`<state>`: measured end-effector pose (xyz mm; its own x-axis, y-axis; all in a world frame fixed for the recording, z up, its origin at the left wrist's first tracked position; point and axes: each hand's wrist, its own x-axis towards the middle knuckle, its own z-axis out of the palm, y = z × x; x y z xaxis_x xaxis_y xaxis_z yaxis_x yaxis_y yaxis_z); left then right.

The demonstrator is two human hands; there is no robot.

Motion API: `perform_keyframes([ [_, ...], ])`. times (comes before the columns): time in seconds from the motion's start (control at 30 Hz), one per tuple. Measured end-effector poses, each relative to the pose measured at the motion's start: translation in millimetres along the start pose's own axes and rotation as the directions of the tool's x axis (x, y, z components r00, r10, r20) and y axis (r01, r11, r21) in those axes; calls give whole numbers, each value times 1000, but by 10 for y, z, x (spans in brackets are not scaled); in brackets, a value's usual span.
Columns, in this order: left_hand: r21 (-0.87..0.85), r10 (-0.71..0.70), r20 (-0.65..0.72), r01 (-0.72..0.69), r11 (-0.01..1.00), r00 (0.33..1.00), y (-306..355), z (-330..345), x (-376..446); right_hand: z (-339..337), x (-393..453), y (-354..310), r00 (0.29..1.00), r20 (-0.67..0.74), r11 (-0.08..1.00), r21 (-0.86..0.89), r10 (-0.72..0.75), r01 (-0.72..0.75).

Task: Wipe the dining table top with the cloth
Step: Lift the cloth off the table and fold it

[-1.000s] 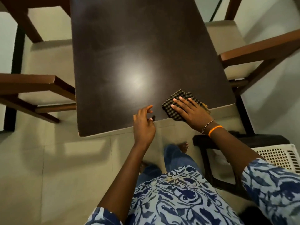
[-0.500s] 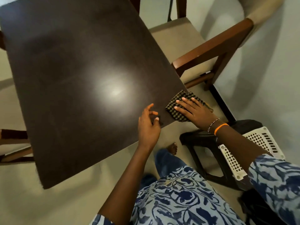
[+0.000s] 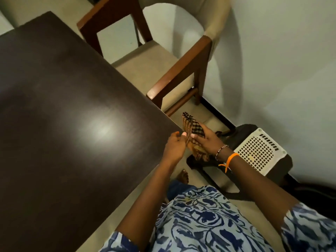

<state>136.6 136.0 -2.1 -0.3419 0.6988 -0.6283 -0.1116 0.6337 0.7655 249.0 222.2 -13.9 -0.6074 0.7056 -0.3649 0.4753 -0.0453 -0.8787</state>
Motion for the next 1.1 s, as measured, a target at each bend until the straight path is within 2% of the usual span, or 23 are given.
perform_keyframes([
  [0.13,-110,-8,228,34,993,974,103,74,-44,121,-417,-75,999,-28,999,21,-36,37],
  [0.23,-109,33,263,-4,994,964,72,134,-70,208,-651,-34,995,-33,979,-185,-93,85],
  [0.3,-81,79,255,-61,995,964,8,201,-126,182,-792,33,997,-26,970,-234,-72,64],
  [0.37,-74,45,245,-28,997,968,-83,285,-160,107,-945,137,995,-95,996,-93,-21,13],
  [0.4,-66,17,264,1,998,964,-126,338,-172,66,-1034,197,977,-211,1000,14,13,-10],
  [0.47,-26,-40,323,51,998,946,-177,472,-173,-7,-1204,369,859,-491,978,204,148,-52],
  [0.5,-20,-63,336,74,997,940,-187,496,-167,-16,-1239,447,797,-553,950,303,242,-78],
  [0.57,-26,-102,413,124,992,905,-199,615,-181,-28,-1351,626,709,-526,820,557,470,-130],
  [0.63,-54,-145,504,198,979,852,-191,746,-180,-36,-1435,799,684,-412,632,769,602,-93],
  [0.7,-40,-206,555,273,961,806,-177,867,-125,-66,-1490,919,696,-324,480,877,641,-33],
  [0.77,27,-271,568,312,950,777,-128,1021,-33,-156,-1510,1057,717,-270,407,913,643,-21],
  [0.83,115,-319,568,311,944,759,-97,1181,97,-276,-1499,1208,699,-261,408,912,666,-48],
  [0.9,219,-356,564,281,934,745,-72,1424,271,-478,-1459,1381,635,-307,468,879,708,-97],
  [1.0,393,-384,532,181,901,754,-80,1827,514,-758,-1388,1659,551,-378,578,778,744,-246],
  [1.1,464,-420,510,170,869,751,-133,2328,759,-1060,-1276,2027,485,-403,595,721,776,-354],
])
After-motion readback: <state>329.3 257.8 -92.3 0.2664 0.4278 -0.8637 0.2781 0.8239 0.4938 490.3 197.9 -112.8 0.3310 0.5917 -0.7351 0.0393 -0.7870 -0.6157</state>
